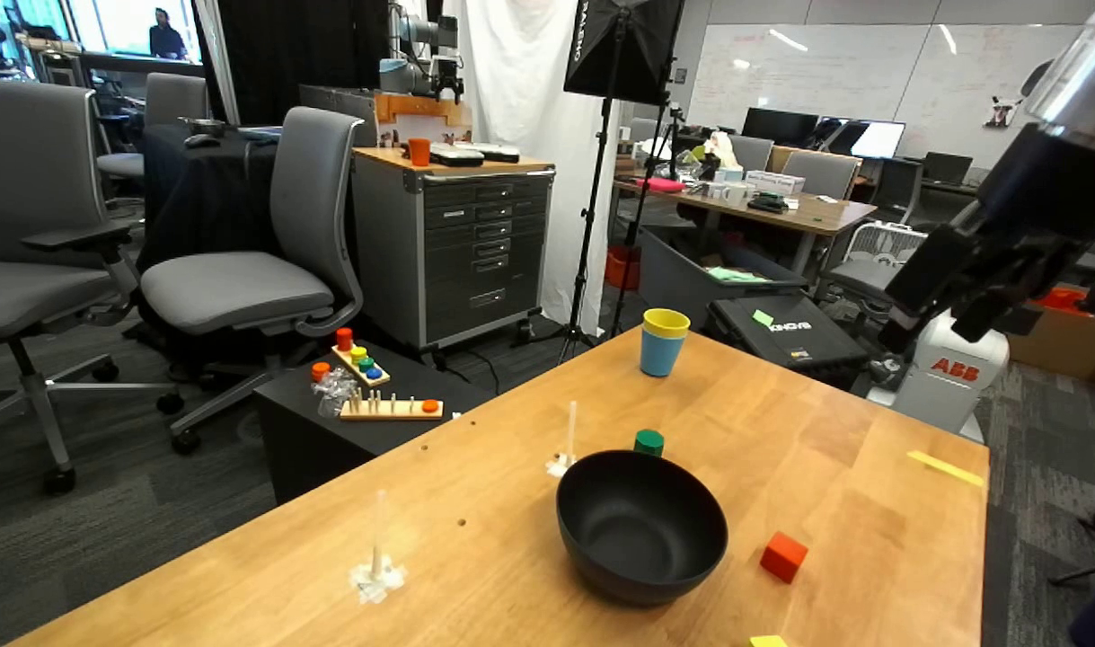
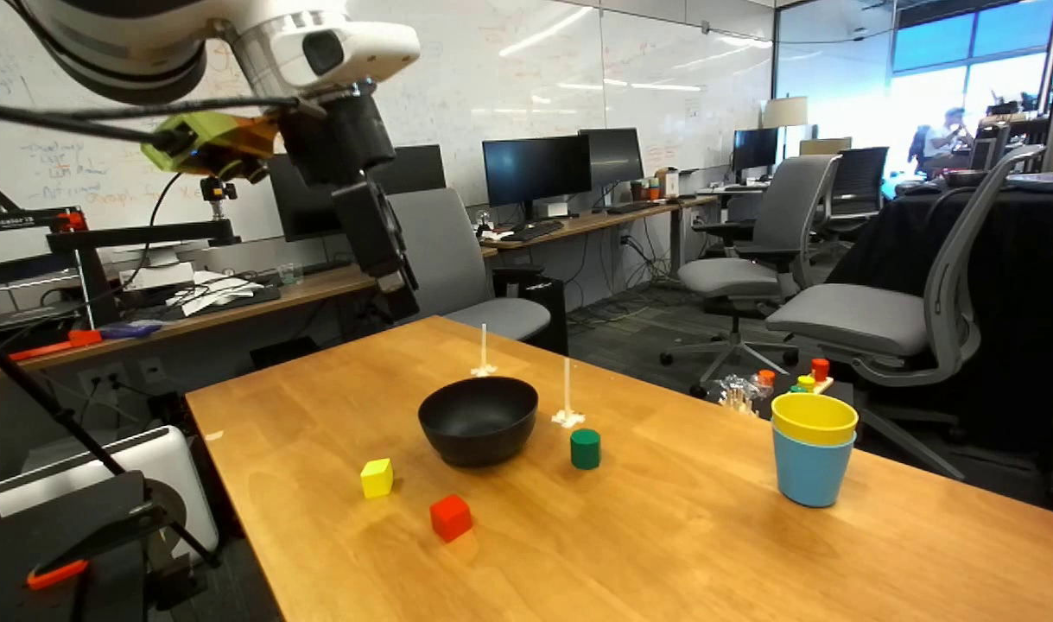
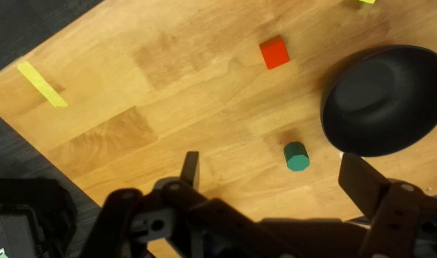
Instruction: Put the blocks in the bowl beginning with the orange, yellow, then the green one
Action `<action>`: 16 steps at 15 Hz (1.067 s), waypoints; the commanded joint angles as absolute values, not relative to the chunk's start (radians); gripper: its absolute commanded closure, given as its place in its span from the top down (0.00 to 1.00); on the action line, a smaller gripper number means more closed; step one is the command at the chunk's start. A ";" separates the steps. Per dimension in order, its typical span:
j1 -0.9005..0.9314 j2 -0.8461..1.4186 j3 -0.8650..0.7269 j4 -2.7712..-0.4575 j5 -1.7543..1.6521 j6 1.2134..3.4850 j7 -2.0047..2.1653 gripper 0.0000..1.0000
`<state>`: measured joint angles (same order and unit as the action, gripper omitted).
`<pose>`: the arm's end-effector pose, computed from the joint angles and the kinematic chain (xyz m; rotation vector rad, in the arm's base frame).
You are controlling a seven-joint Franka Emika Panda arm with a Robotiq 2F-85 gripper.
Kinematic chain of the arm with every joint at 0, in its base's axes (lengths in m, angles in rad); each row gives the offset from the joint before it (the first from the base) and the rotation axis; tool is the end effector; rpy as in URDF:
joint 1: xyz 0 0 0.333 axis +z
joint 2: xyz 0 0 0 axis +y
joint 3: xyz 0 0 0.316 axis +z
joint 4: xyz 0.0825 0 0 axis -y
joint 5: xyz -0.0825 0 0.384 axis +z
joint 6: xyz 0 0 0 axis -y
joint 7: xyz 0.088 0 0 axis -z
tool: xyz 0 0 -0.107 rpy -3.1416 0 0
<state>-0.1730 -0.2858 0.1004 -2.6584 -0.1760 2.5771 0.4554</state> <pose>0.4232 -0.0289 0.3531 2.9688 -0.5861 0.3387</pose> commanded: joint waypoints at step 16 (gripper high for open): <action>0.012 0.221 0.006 -2.467 -0.212 2.727 0.519 1.00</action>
<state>-0.0330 0.1504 0.0462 -2.5241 -0.2175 2.7305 0.5655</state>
